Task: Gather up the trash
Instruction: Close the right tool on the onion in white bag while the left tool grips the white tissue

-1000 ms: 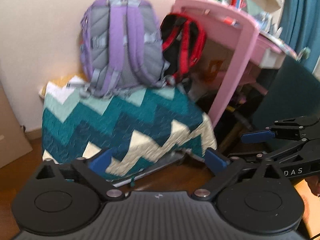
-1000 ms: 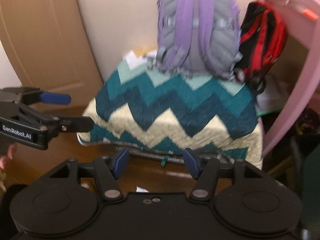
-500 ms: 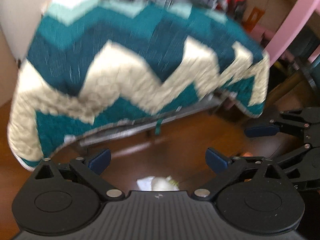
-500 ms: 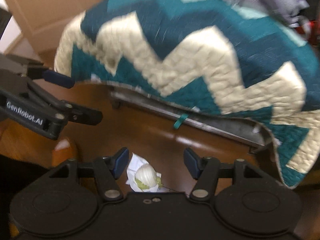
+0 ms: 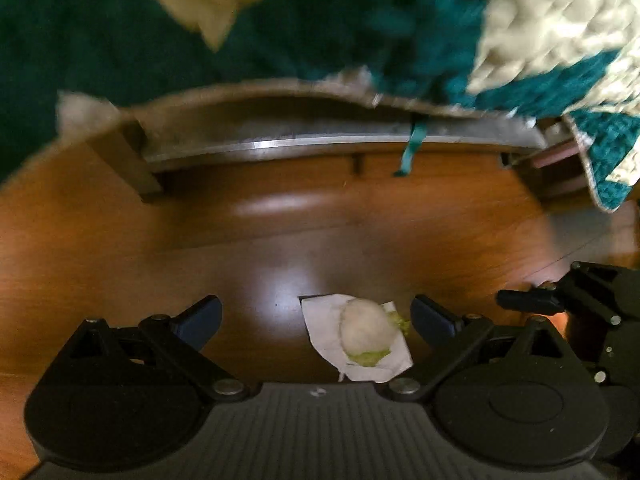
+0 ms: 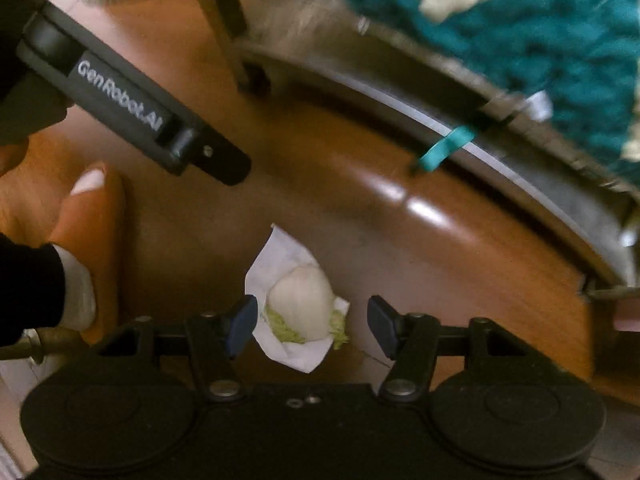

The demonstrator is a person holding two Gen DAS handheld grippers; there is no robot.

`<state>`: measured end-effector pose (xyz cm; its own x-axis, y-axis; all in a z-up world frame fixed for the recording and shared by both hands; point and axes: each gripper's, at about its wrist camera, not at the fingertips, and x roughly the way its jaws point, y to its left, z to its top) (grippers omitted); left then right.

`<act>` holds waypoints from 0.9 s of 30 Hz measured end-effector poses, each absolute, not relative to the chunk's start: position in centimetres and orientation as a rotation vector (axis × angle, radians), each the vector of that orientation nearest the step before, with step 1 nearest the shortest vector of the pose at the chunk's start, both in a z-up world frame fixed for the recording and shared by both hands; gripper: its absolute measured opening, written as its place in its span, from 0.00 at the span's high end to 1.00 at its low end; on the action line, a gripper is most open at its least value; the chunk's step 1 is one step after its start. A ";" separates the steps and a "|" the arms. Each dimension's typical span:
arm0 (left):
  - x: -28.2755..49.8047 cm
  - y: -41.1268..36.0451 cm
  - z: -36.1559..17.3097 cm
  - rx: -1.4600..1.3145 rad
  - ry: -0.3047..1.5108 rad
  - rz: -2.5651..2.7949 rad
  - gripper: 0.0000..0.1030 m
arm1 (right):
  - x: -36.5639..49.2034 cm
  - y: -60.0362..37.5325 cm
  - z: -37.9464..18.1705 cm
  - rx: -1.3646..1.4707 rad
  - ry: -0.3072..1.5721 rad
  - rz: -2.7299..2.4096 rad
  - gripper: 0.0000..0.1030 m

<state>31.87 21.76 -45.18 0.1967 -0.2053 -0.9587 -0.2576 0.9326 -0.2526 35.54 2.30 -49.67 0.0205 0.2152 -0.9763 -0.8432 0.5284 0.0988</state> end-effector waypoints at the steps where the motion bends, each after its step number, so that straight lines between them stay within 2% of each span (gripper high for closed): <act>1: 32.0 21.4 -46.2 -0.382 1.391 0.031 0.02 | 35.5 2.4 -50.7 -0.621 1.316 0.916 0.42; 10: 31.8 19.5 -53.6 -0.249 1.416 -0.041 0.02 | 34.4 3.4 -57.7 -0.699 1.348 0.993 0.42; 17: 31.6 18.3 -56.7 -0.207 1.424 -0.112 0.03 | 34.6 3.6 -60.3 -0.709 1.302 1.014 0.42; 19: 31.7 18.0 -57.4 -0.199 1.425 -0.126 0.14 | 34.7 3.5 -60.6 -0.703 1.291 1.009 0.42; 22: 32.2 17.8 -58.4 -0.199 1.438 -0.134 0.24 | 34.9 3.5 -61.3 -0.699 1.290 0.993 0.42; 26: 32.4 17.0 -58.9 -0.146 1.427 -0.184 0.30 | 35.2 3.5 -61.8 -0.673 1.312 0.976 0.42; 27: 32.5 16.9 -59.1 -0.140 1.427 -0.191 0.35 | 35.1 3.6 -61.8 -0.672 1.312 0.981 0.42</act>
